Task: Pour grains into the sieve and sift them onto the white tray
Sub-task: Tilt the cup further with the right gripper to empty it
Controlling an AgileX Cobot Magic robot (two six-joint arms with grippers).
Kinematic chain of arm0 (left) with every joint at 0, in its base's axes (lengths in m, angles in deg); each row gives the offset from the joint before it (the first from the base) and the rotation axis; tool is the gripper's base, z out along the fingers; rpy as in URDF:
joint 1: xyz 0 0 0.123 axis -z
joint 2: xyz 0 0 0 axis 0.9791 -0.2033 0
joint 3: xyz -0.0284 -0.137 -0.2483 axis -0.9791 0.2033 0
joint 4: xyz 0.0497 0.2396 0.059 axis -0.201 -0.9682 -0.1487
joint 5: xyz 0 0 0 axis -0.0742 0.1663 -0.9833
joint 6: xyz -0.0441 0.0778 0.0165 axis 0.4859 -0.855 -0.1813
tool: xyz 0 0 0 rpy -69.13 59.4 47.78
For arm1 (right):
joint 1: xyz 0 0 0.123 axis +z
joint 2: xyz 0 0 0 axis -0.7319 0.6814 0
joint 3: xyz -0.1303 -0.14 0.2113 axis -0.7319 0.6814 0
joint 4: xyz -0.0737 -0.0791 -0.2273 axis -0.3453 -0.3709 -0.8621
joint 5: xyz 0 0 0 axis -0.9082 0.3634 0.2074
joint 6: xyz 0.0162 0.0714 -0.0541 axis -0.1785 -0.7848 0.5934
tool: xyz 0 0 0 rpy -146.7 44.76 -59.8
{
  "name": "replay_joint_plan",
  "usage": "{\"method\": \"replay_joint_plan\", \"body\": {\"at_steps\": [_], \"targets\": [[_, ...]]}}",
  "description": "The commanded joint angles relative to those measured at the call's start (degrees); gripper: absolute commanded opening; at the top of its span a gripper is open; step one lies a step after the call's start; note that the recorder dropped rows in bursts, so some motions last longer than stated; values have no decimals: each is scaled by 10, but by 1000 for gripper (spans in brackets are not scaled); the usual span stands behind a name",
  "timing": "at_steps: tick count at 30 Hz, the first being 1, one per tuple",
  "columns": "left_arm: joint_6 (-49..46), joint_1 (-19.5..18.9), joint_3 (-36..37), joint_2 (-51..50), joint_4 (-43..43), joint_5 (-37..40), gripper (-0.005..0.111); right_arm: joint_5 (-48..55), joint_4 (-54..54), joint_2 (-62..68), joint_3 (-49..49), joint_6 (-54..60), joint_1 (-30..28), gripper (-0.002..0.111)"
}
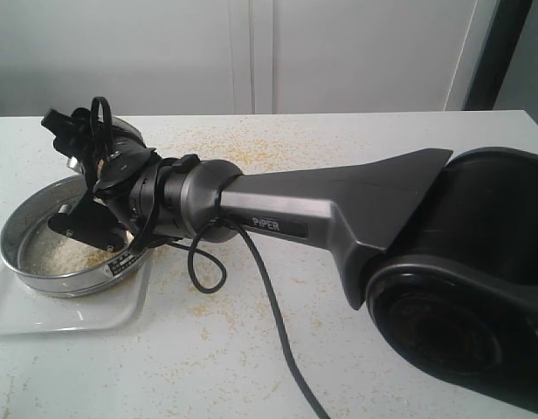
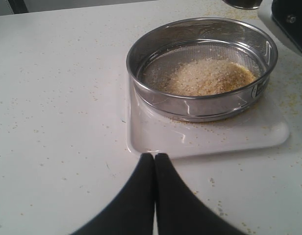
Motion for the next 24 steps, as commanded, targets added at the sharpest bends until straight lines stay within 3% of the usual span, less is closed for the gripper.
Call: {"method": "replay_joint_plan", "body": {"at_steps": [1, 11, 15, 18, 22, 24], "targets": [[1, 1, 2, 3, 4, -2, 0, -1, -6, -5, -4, 34, 5, 0], [1, 1, 2, 3, 4, -2, 0, 1, -6, -5, -16, 4, 5, 0], [1, 1, 2, 3, 4, -2, 0, 32, -6, 1, -16, 51, 7, 0], [1, 1, 2, 3, 4, -2, 0, 21, -6, 2, -24, -24, 7, 0], [1, 1, 2, 3, 4, -2, 0, 42, -6, 6, -21, 68, 17, 0], [1, 1, 2, 3, 4, -2, 0, 37, -6, 6, -25, 42, 17, 0]]}}
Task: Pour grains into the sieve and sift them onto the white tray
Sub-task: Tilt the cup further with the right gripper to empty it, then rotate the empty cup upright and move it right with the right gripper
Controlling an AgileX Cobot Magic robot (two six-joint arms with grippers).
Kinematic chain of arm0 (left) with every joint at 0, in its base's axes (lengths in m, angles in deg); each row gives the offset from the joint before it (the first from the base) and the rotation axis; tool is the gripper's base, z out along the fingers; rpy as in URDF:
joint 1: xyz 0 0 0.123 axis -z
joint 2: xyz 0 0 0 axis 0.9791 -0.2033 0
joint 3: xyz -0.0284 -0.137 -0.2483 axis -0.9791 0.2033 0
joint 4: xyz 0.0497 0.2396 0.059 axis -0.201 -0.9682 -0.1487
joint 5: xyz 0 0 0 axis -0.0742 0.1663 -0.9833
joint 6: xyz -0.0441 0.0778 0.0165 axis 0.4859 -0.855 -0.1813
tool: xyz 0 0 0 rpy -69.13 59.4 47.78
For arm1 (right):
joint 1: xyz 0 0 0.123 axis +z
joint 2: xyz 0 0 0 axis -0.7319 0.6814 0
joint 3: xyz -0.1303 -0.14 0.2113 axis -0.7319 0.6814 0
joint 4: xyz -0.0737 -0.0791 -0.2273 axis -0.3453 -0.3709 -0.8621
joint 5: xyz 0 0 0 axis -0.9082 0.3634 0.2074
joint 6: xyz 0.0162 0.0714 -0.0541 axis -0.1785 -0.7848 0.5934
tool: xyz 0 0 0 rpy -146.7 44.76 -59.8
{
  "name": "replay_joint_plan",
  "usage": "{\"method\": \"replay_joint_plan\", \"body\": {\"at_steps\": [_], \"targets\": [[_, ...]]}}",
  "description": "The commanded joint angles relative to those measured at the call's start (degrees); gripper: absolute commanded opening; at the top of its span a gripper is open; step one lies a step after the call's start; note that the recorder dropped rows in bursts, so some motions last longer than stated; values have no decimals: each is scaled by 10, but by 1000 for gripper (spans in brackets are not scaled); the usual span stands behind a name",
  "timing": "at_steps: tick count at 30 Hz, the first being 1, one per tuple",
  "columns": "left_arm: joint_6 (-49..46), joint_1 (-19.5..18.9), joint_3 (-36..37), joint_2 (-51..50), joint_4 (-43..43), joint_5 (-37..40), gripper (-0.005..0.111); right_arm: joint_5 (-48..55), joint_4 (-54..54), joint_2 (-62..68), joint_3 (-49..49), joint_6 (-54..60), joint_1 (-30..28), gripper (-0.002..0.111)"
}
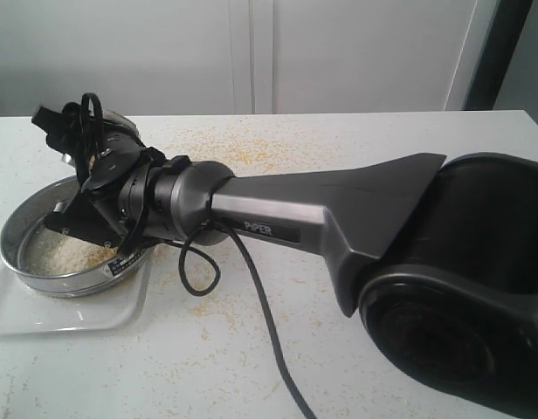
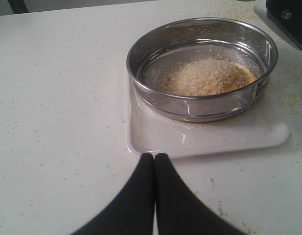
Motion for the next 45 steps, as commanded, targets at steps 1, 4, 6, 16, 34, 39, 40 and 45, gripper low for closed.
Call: {"method": "replay_joint_plan", "body": {"at_steps": [1, 4, 6, 16, 34, 39, 40, 45], "targets": [[1, 1, 2, 3, 4, -2, 0, 1, -6, 2, -7, -26, 3, 0], [1, 1, 2, 3, 4, -2, 0, 34, -6, 3, 0, 14, 8, 0], [1, 1, 2, 3, 4, -2, 0, 38, -6, 3, -1, -13, 5, 0], [1, 1, 2, 3, 4, -2, 0, 64, -6, -2, -1, -108, 7, 0], [1, 1, 2, 3, 4, -2, 0, -240, 355, -198, 141, -348, -67, 0], [1, 1, 2, 3, 4, -2, 0, -498, 352, -280, 287, -387, -128, 0], [1, 1, 2, 3, 4, -2, 0, -567, 340, -291, 316, -394, -143, 0], [1, 1, 2, 3, 4, -2, 0, -699, 314, -333, 413, -397, -186, 0]]}}
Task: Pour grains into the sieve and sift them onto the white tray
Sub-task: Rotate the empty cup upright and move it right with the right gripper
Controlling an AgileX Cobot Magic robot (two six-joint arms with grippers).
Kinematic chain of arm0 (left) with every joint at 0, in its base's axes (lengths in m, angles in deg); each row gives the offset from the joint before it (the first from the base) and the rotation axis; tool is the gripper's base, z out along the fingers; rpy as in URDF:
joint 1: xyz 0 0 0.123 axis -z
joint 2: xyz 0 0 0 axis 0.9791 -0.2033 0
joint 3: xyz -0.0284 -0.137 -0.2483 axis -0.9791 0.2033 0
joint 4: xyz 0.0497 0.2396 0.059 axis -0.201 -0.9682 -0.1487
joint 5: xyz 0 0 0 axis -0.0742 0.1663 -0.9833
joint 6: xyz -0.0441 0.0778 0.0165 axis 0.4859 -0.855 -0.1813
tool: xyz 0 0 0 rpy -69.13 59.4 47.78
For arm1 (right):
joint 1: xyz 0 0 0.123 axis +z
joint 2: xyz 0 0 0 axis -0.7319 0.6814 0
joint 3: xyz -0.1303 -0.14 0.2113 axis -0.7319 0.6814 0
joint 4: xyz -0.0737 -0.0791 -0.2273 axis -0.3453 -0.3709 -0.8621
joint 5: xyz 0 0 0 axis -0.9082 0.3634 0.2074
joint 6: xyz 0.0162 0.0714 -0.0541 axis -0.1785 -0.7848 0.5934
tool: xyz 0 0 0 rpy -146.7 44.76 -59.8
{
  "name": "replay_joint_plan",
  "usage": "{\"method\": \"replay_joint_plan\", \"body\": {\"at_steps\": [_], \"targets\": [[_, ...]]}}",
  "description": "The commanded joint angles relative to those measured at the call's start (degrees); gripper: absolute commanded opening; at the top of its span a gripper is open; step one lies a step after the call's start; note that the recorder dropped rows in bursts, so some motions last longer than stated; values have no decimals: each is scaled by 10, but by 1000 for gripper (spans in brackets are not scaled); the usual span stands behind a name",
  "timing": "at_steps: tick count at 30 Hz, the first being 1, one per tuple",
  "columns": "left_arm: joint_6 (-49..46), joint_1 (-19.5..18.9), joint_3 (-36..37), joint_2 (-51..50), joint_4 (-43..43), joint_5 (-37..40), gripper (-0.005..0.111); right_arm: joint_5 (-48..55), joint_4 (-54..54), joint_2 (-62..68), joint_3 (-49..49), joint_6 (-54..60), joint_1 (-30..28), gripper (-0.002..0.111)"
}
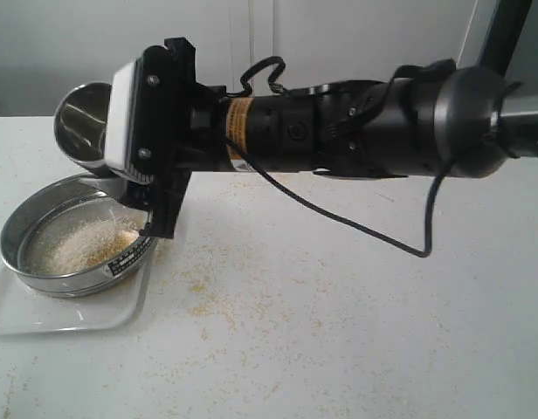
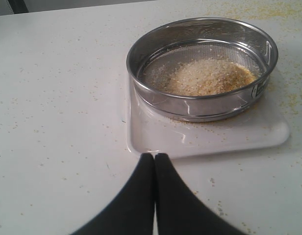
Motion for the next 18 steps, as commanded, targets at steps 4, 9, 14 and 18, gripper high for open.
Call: {"method": "replay_joint_plan", "body": {"at_steps": [4, 9, 14, 18], "targets": [[1, 1, 2, 3, 4, -2, 0, -134, -20, -70, 95, -3, -63, 0], [1, 1, 2, 3, 4, -2, 0, -197, -21, -105, 148, 18, -104, 0], [1, 1, 2, 3, 4, -2, 0, -201, -21, -142, 208, 104, -118, 0], [1, 1, 2, 3, 4, -2, 0, -200, -20, -149, 239, 134, -129, 0]]}}
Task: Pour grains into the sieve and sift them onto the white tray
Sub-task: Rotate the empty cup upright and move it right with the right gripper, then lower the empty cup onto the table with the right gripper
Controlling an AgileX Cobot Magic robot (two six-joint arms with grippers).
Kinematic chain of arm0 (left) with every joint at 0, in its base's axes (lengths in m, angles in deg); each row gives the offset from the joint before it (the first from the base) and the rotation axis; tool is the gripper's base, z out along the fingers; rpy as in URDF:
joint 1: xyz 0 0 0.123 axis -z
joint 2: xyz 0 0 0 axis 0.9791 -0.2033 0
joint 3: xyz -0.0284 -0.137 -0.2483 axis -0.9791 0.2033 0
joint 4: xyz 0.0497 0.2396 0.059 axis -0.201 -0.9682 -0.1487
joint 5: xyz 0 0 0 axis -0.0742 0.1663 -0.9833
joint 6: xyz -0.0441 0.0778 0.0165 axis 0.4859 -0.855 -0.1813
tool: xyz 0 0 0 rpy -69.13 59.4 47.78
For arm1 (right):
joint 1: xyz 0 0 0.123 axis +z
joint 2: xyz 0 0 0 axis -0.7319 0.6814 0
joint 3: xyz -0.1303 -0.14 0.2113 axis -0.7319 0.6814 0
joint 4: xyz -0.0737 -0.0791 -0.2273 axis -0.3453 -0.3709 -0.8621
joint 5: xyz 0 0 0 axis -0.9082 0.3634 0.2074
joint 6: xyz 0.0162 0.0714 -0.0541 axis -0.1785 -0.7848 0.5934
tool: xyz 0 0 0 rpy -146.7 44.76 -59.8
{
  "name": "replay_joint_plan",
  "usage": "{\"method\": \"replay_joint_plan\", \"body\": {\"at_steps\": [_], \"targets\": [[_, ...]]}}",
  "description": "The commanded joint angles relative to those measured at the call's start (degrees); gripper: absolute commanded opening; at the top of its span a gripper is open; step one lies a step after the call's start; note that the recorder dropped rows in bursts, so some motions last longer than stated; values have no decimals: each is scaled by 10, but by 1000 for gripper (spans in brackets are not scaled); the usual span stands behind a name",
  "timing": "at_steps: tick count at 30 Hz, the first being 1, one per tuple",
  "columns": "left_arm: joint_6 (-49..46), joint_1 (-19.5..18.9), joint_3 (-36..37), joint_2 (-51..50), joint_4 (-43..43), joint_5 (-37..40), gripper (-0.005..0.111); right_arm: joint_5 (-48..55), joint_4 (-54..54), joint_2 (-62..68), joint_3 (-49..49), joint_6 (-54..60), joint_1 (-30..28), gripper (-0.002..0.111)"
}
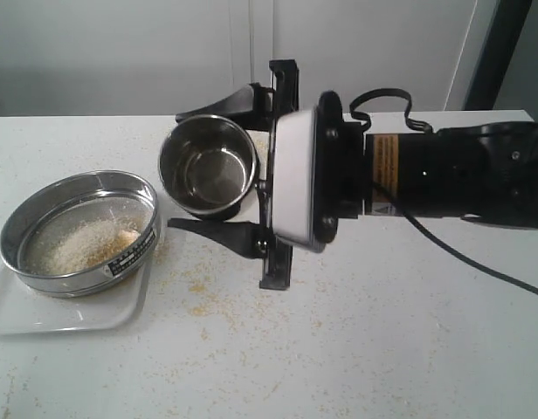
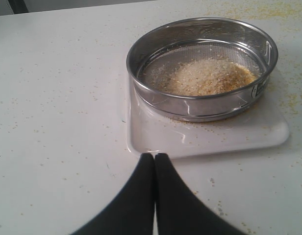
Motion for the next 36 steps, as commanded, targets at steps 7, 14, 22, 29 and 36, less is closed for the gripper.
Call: {"method": "replay_joint_plan", "body": {"at_steps": [7, 14, 22, 29, 36], "targets": [[1, 1, 2, 3, 4, -2, 0, 58, 53, -10, 63, 12, -59, 0], [1, 1, 2, 3, 4, -2, 0, 87, 115, 25, 65, -207, -97, 0], [1, 1, 2, 3, 4, -2, 0, 85, 194, 82, 65, -205, -107, 0], [1, 1, 2, 3, 4, -2, 0, 68, 192, 138, 81, -151, -127, 0], [1, 1, 2, 3, 4, -2, 0, -113, 169, 203, 108, -93, -147, 0]]}}
